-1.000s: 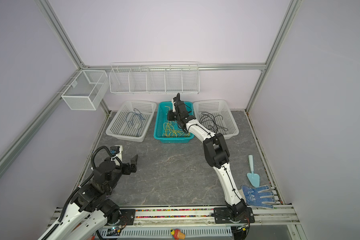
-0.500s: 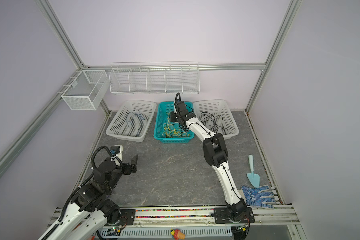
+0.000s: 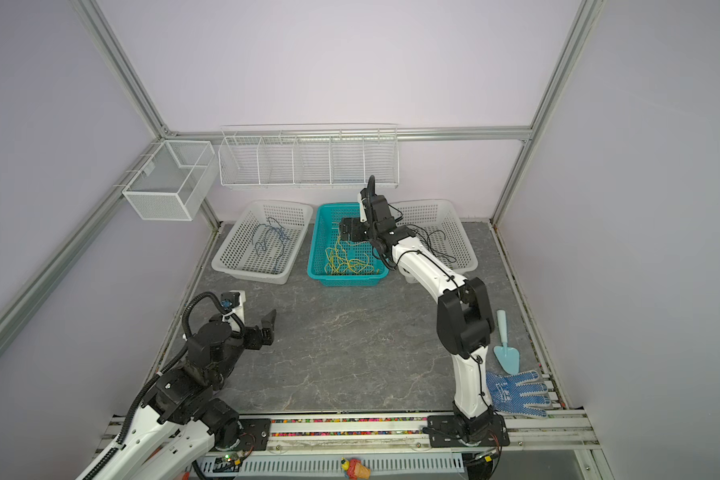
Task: Untangle the cables
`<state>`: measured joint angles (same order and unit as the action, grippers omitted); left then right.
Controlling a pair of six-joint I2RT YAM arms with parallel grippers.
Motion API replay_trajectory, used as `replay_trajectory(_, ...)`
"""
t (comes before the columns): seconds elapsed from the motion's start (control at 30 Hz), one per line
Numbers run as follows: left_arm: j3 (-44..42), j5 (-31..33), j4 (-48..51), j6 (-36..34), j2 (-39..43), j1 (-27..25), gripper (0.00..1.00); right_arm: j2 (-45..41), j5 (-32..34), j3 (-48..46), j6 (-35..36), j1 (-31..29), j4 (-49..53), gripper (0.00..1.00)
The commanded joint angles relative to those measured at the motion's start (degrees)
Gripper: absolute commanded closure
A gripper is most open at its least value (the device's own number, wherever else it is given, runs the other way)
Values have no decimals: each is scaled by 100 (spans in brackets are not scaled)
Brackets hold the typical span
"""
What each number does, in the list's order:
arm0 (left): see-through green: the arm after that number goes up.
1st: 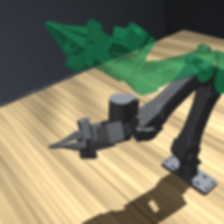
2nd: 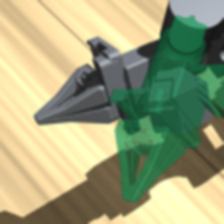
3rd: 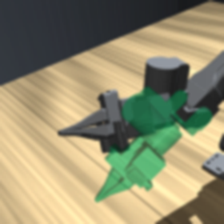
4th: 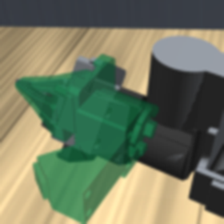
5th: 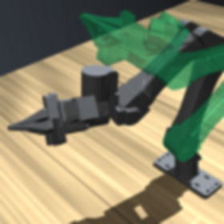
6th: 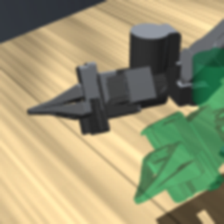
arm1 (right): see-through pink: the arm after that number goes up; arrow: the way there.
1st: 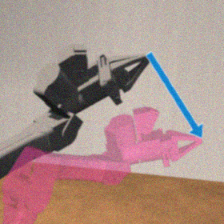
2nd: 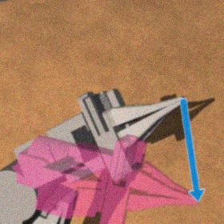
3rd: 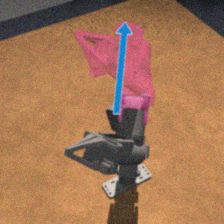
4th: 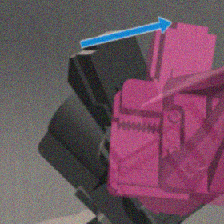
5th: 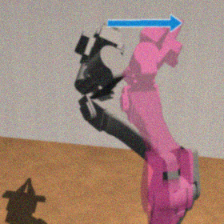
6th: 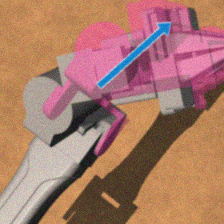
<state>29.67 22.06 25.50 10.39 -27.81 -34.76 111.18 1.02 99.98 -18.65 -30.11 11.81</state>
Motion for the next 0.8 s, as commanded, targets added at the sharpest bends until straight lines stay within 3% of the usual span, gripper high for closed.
replay_trajectory(0.0, -49, 35, -75, -37, -14, 27, 1, -810, 343, -778, 501, -39, -514, 8)
replay_trajectory(0.03, -51, 94, -71, -14, -20, 30, 1, -1067, 384, -1018, 625, -37, -471, 12)
replay_trajectory(0.33, -70, 731, -243, 128, -183, 39, 1, -3454, 1523, -3175, 1387, -23, -403, 12)
replay_trajectory(0.53, -115, 1053, -862, -143, -458, 55, 1, -4671, 2393, -3958, 1485, 6, 215, 12)
replay_trajectory(0.63, -158, 869, -1246, -385, -601, 75, 1, -5319, 2514, -4611, 1651, 46, 76, 12)
replay_trajectory(0.77, -278, 1257, -1953, -423, -1078, 193, 1, -6137, 3428, -5578, 1822, 84, -241, 11)
